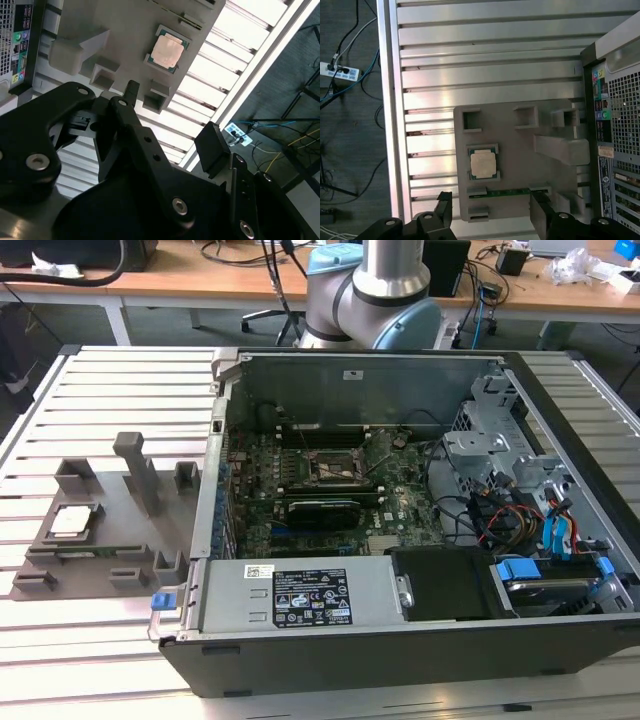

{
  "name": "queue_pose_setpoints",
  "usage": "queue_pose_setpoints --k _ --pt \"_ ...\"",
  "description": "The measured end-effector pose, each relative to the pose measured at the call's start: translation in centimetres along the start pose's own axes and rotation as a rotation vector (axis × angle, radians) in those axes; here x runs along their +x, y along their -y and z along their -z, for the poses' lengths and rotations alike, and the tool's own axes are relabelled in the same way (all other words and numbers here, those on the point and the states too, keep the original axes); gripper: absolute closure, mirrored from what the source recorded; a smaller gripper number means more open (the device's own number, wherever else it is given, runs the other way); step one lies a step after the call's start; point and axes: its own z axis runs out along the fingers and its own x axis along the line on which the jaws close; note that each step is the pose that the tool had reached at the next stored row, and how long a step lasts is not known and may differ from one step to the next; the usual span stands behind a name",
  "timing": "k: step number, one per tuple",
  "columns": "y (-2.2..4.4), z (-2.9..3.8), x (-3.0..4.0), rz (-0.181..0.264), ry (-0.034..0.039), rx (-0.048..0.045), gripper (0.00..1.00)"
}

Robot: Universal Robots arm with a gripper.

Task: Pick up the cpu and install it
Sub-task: 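Pick up the cpu and move it towards the insertion slot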

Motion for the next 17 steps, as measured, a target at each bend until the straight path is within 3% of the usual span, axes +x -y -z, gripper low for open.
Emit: queue_pose_setpoints --k 9,17 --pt "0.0 -0.61 0.01 0.0 0.0001 -0.0001 0.28" --pt "0.02 -1.88 0.05 0.0 0.0 0.0 0.28"
